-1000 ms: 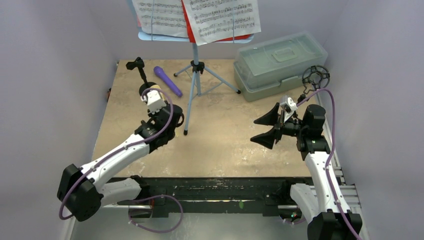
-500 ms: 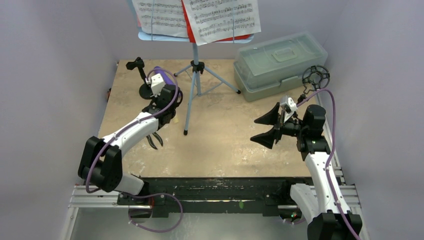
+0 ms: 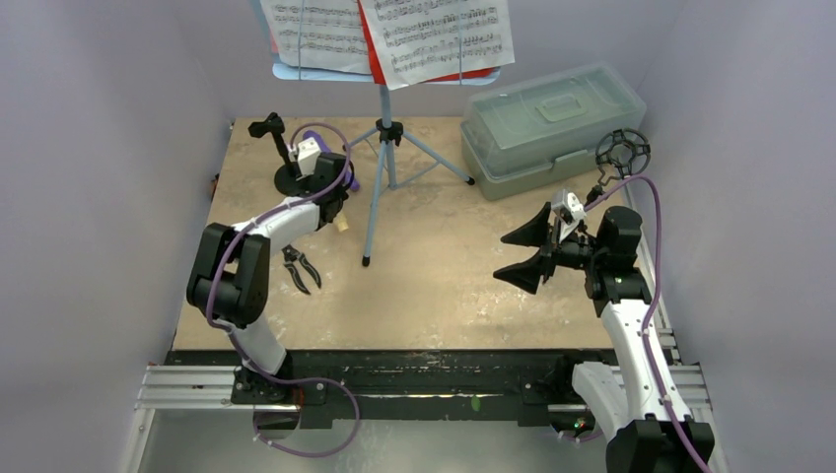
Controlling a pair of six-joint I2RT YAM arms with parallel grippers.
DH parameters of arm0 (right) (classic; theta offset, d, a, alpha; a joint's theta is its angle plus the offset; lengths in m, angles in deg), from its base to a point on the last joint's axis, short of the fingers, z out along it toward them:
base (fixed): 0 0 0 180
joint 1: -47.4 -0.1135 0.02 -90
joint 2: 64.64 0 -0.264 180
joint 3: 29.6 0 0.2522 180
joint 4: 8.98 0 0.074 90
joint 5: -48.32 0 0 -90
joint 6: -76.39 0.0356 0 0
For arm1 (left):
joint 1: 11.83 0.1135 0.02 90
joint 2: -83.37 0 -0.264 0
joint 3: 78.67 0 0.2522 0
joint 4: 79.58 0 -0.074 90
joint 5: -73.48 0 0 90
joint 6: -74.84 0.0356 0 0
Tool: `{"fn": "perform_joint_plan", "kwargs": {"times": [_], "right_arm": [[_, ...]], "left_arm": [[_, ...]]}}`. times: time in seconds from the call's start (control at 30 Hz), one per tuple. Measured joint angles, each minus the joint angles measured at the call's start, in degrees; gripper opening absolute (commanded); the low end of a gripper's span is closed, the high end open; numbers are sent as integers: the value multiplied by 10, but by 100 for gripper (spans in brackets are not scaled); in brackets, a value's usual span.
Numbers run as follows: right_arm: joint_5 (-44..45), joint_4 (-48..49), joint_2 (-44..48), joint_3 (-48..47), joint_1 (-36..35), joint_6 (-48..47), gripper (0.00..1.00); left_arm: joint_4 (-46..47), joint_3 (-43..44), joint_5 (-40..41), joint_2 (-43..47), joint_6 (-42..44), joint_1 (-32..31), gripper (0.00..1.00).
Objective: Pack up the instrument practice props
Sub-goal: Place the microphone at the center of the board.
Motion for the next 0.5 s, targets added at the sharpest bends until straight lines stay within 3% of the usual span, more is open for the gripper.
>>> {"fn": "perform_joint_plan", "kwargs": {"times": [0.37, 0.5], "right_arm": [[5, -9, 0, -1, 0, -10, 99], [10, -14, 0, -2, 0, -18, 99]], "left_arm": [[47, 60, 5, -102, 1, 13, 0], [53, 81, 12, -132, 1, 17, 11]]}}
